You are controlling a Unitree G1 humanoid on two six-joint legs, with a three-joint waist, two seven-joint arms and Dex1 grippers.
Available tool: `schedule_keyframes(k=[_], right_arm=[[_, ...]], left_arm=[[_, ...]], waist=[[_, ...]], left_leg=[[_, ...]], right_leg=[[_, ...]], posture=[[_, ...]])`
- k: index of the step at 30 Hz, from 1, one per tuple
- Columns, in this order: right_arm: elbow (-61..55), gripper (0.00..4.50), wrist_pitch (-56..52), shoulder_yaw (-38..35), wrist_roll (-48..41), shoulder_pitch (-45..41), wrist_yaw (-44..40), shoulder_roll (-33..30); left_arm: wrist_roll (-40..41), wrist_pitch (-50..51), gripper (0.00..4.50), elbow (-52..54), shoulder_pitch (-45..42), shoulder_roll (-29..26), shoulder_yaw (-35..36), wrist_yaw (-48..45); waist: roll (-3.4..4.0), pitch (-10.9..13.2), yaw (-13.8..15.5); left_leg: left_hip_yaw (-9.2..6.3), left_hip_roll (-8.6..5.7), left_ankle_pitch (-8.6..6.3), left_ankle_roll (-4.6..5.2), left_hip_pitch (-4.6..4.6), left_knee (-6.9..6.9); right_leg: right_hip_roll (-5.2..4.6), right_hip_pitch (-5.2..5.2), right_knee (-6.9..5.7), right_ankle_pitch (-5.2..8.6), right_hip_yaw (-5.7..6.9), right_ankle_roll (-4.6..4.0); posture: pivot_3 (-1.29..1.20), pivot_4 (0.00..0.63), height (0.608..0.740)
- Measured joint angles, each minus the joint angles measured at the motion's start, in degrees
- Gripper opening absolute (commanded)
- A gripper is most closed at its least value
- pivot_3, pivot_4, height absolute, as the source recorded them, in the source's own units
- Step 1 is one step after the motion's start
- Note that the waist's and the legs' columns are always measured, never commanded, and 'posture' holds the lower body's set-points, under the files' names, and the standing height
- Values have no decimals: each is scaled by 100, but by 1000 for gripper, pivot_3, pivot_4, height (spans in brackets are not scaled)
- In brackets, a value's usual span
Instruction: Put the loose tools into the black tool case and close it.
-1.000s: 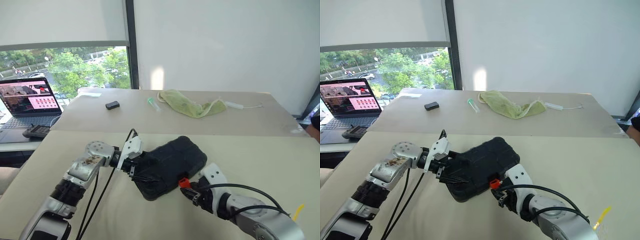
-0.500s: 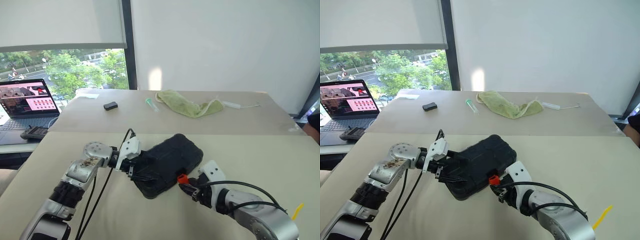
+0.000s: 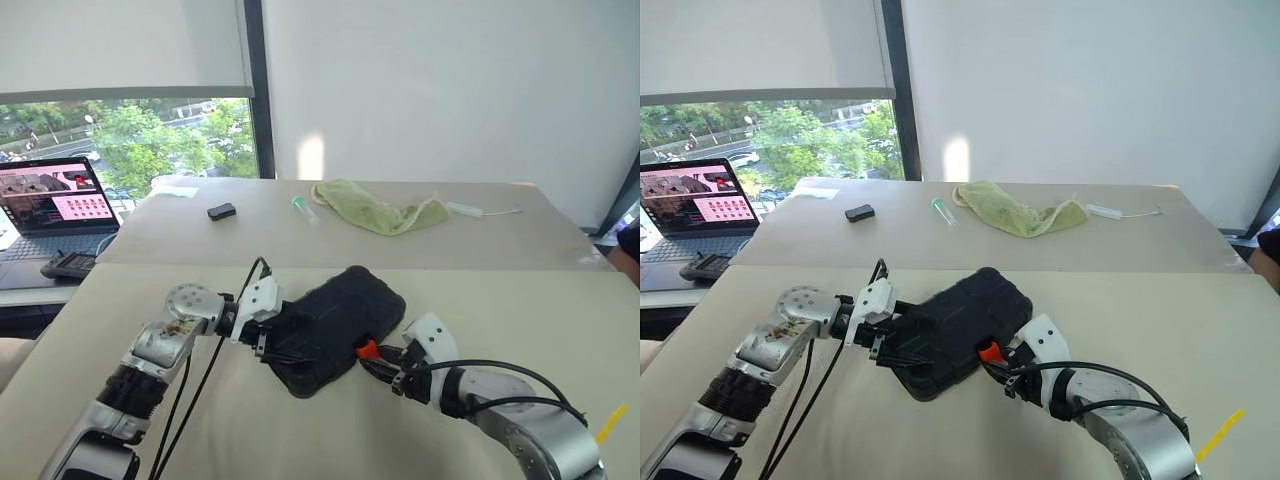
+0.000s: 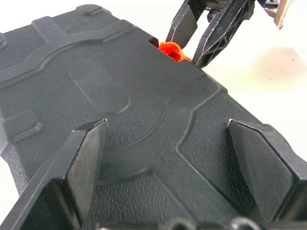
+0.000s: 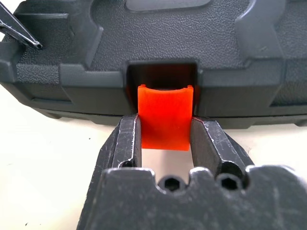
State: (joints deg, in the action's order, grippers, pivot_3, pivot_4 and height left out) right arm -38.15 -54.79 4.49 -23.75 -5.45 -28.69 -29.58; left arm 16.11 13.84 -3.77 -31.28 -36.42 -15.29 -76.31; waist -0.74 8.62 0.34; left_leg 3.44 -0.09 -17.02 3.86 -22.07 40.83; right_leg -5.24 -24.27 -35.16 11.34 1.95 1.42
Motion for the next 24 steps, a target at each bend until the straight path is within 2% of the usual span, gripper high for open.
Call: schedule_keyframes(k=[2,3,6,12,15,21,24], right_arm=[[132,1153,68,93,18,-105,-38,-35],[247,1956,134,148,34,-195,-61,-30],[347,2956,265,183,45,-281,-107,-24],[-81,2956,284,-408,-196,-86,-118,-181],[-425,2257,26,-795,-527,198,-129,-310],[-421,209,-324,-711,-685,361,-92,-509],[-63,85,-440,-219,-581,-234,-77,-570]], left_arm=[[-10,-7,4345,37,31,-21,12,15],[-20,-9,4345,47,37,-35,18,21],[-27,-8,4345,57,48,-37,19,44],[-27,4,4345,165,136,-36,30,62],[-27,5,4345,184,166,-36,34,62],[-29,-5,4345,165,169,-39,45,87],[-69,-22,4345,139,127,-21,28,90]], waist=[[0,0,-11],[0,-1,-22],[3,-3,-18],[14,-17,21],[17,-29,29],[15,-35,8],[16,-36,-4]], left_leg=[[0,1,-1,1,2,0],[0,1,-1,1,4,0],[0,0,-1,1,4,0],[0,0,-5,6,3,-6],[0,0,-7,9,4,-9],[1,0,-10,12,12,-8],[4,-2,-9,12,11,-8]], right_leg=[[1,2,2,0,0,0],[0,4,1,0,0,0],[-1,4,0,0,0,0],[-4,5,3,7,2,9],[-5,7,8,8,3,10],[-7,11,7,9,-1,10],[-9,8,7,9,-4,9]], posture=[[0,150,740],[0,150,740],[0,150,740],[0,150,740],[0,150,740],[0,150,740],[0,150,740]])
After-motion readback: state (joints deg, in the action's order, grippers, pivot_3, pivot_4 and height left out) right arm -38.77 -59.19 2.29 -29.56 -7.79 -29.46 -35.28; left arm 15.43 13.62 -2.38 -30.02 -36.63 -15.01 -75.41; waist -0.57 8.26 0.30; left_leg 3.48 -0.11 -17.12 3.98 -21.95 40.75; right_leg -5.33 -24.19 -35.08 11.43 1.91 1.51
